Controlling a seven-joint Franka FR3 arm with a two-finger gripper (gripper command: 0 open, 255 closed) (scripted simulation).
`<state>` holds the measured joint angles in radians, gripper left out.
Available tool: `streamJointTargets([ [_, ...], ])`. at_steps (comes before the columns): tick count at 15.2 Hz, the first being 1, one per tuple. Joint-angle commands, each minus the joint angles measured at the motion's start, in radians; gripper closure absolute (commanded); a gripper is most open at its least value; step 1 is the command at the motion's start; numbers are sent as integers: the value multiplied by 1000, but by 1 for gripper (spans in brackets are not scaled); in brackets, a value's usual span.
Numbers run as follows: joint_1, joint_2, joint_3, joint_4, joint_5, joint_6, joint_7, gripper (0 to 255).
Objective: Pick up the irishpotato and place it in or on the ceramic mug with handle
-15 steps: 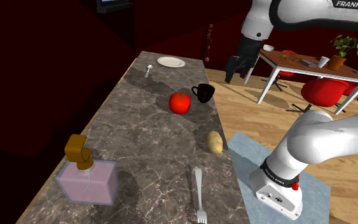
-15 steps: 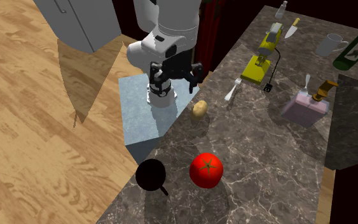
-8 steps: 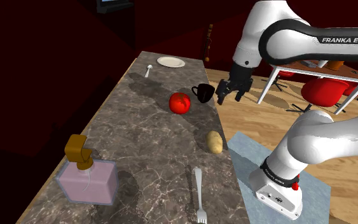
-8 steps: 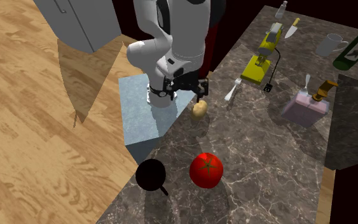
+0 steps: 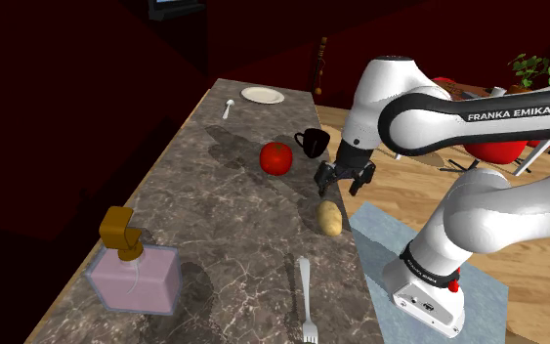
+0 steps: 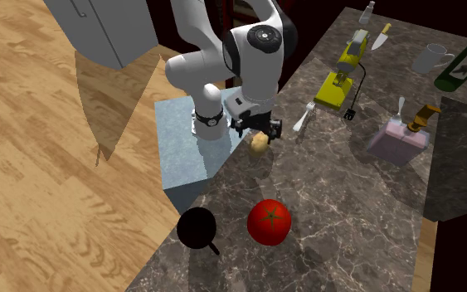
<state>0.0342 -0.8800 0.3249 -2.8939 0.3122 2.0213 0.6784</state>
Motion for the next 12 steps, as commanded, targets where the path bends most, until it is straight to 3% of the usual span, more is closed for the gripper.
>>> streamJointTargets([
  [1,19,40,46,-34,59,75,64,0],
  [9,36,138,89,-97,109,234,63,0],
  [12,36,138,89,-97,109,234,63,0],
])
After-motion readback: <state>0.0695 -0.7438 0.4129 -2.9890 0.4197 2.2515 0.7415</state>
